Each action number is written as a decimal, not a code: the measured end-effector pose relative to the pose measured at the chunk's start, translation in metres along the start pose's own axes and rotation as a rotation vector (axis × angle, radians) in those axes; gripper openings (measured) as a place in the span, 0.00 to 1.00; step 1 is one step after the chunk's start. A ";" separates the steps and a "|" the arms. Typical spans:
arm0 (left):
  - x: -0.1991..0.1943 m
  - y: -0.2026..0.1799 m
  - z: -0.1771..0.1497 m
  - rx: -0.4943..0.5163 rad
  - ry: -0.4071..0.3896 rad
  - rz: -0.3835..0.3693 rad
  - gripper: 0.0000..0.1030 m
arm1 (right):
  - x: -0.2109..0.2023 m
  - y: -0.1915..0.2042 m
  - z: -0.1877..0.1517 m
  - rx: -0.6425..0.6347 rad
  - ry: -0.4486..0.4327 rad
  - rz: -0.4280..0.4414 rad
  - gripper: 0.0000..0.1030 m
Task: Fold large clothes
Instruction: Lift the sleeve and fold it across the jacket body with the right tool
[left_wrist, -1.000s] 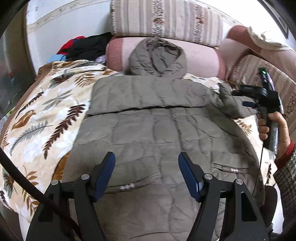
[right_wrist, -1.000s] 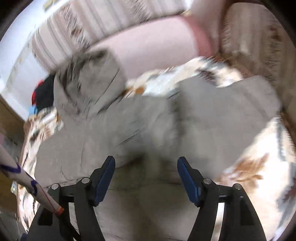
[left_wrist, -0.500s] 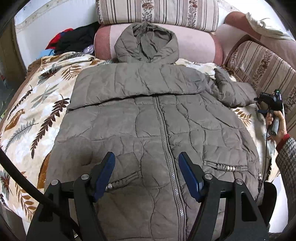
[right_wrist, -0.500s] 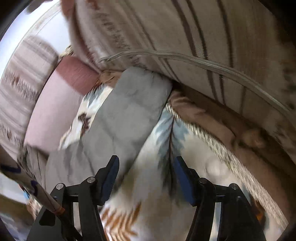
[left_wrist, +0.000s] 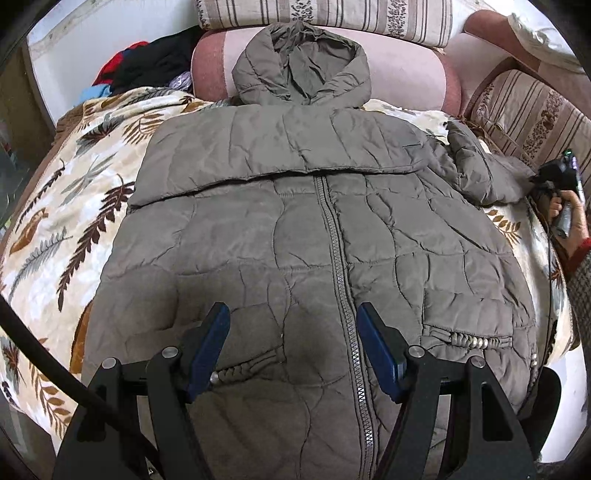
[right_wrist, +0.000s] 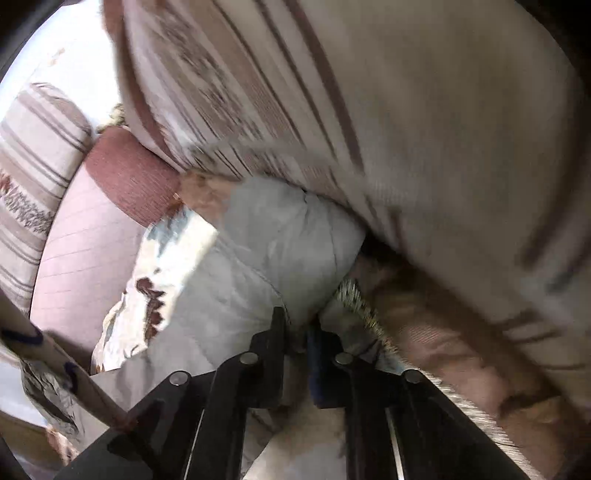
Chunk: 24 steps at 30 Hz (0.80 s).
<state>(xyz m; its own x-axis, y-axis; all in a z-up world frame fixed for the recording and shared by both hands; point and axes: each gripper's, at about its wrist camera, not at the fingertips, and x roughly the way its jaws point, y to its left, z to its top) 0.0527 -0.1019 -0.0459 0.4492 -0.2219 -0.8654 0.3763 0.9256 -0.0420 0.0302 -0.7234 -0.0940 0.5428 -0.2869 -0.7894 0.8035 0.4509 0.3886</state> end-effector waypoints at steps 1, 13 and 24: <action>-0.001 0.003 -0.001 -0.008 -0.003 -0.003 0.68 | -0.013 0.005 0.004 -0.028 -0.030 -0.030 0.09; -0.031 0.051 -0.024 -0.090 -0.088 0.019 0.68 | -0.156 0.121 -0.002 -0.251 -0.253 -0.018 0.08; -0.054 0.105 -0.056 -0.162 -0.157 0.046 0.68 | -0.209 0.346 -0.168 -0.640 -0.128 0.326 0.08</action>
<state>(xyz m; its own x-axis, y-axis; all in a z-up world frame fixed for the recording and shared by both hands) 0.0227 0.0242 -0.0313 0.5885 -0.2111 -0.7805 0.2227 0.9703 -0.0946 0.1538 -0.3655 0.1256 0.7858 -0.1324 -0.6041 0.3168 0.9251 0.2093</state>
